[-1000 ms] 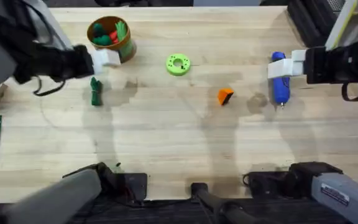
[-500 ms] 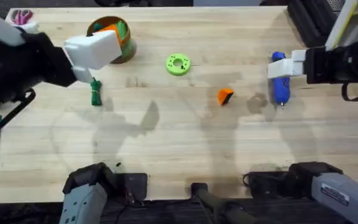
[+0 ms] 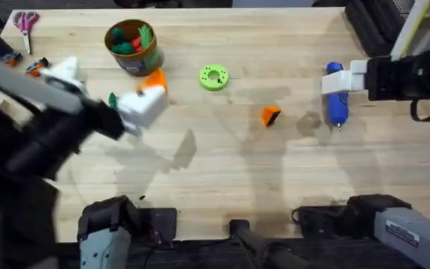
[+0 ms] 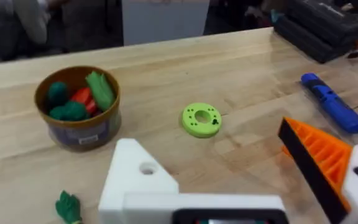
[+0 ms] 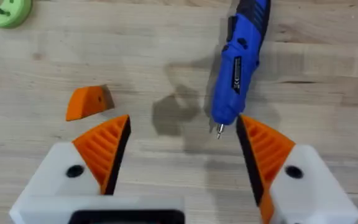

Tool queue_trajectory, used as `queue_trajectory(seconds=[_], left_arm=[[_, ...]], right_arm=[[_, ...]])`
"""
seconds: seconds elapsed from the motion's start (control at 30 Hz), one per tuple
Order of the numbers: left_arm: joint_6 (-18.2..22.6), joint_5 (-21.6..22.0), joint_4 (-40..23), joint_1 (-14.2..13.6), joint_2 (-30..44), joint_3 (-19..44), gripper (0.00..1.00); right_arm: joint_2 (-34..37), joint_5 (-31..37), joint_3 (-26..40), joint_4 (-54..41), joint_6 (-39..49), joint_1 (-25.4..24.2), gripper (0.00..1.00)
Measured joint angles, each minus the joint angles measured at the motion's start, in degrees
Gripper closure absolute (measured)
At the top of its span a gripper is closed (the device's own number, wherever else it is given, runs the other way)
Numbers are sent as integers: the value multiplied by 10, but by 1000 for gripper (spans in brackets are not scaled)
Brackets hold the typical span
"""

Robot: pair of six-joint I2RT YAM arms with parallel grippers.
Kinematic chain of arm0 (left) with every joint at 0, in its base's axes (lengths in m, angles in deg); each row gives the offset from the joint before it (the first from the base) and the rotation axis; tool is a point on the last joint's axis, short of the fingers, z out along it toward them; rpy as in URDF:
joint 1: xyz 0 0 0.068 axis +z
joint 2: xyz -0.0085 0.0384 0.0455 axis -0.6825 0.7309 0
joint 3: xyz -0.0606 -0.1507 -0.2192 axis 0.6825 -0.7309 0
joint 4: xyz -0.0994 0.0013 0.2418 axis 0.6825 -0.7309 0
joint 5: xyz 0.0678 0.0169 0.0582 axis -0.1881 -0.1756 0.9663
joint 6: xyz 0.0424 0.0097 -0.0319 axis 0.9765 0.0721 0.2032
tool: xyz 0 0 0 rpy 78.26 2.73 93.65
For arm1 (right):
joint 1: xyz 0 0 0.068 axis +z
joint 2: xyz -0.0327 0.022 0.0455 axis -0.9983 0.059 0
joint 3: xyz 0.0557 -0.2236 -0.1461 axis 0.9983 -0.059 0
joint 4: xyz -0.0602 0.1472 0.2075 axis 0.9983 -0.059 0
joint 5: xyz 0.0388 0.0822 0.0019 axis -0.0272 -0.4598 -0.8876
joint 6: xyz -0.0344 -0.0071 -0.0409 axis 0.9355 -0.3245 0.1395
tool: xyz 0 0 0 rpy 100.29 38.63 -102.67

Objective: Pick up the gripper from the table and insert it into the empty holder that is missing its gripper. Then pick up a screw, insert it into the mounting hole, and use the screwdriver to tighten it. Finally, clean up the table by picking up the vegetable and placing it into the bucket.

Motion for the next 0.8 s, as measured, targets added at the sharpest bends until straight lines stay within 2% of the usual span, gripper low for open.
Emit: queue_trajectory(seconds=[0.03, 0.07, 0.33, 0.57, 0.8], left_arm=[[0, -1, 18, -5, -21, -23, 15], [0, -3, 76, -22, -86, -95, 16], [1, -4, 219, -45, -187, -233, 15], [-4, -3, 234, -62, -233, -303, 15], [-9, -3, 257, -82, -246, -334, 15]], right_arm=[[0, 0, 0, 0, 0, 0, 8], [0, 0, 0, 0, 0, 0, 8], [0, 0, 0, 0, 0, 0, 8], [0, 0, 0, 0, 0, 0, 8], [0, 0, 0, 0, 0, 0, 9]])
